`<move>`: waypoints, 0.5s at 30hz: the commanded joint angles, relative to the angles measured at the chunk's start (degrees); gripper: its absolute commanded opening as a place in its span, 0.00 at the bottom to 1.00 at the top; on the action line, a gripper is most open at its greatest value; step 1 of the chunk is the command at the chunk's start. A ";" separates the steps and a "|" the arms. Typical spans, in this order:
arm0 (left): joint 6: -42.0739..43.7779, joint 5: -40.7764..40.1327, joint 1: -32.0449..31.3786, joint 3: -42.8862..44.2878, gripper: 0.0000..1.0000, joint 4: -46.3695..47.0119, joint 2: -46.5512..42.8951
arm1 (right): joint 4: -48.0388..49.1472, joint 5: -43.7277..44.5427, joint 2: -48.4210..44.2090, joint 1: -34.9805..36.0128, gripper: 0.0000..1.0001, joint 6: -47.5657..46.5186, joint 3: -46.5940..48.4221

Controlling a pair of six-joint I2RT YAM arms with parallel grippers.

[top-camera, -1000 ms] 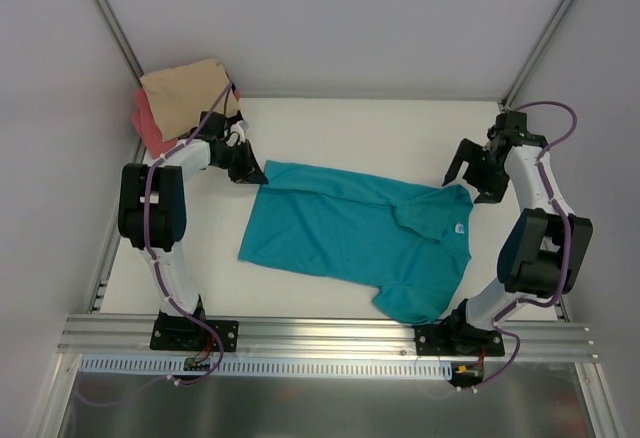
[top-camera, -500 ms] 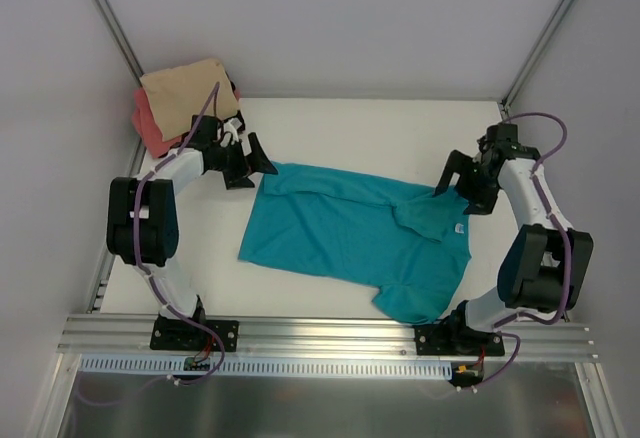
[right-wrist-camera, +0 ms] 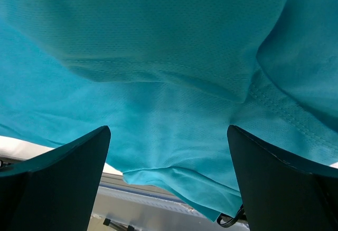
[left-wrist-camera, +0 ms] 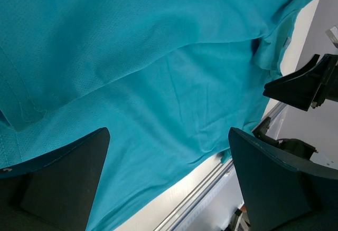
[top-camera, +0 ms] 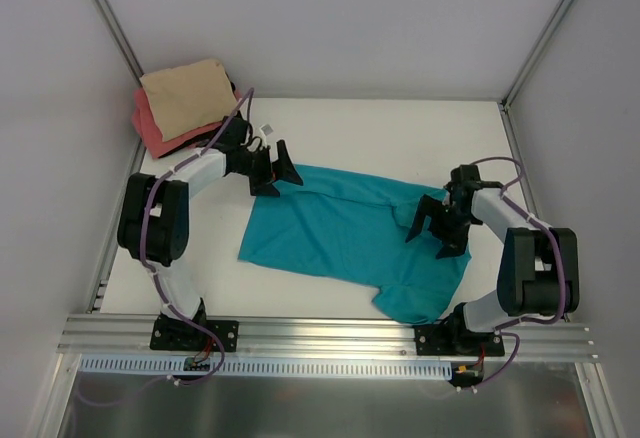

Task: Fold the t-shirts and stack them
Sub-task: Fold the flattened tshirt in 1/3 of the way

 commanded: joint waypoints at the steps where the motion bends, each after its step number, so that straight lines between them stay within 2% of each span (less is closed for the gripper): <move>1: -0.39 0.90 -0.60 -1.31 0.99 -1.15 1.31 | 3.64 -0.31 0.06 0.15 0.99 0.79 -1.31; 15: -1.18 -1.56 -2.27 -0.35 0.99 0.08 9.04 | 6.90 0.57 9.47 0.06 1.00 -0.17 0.97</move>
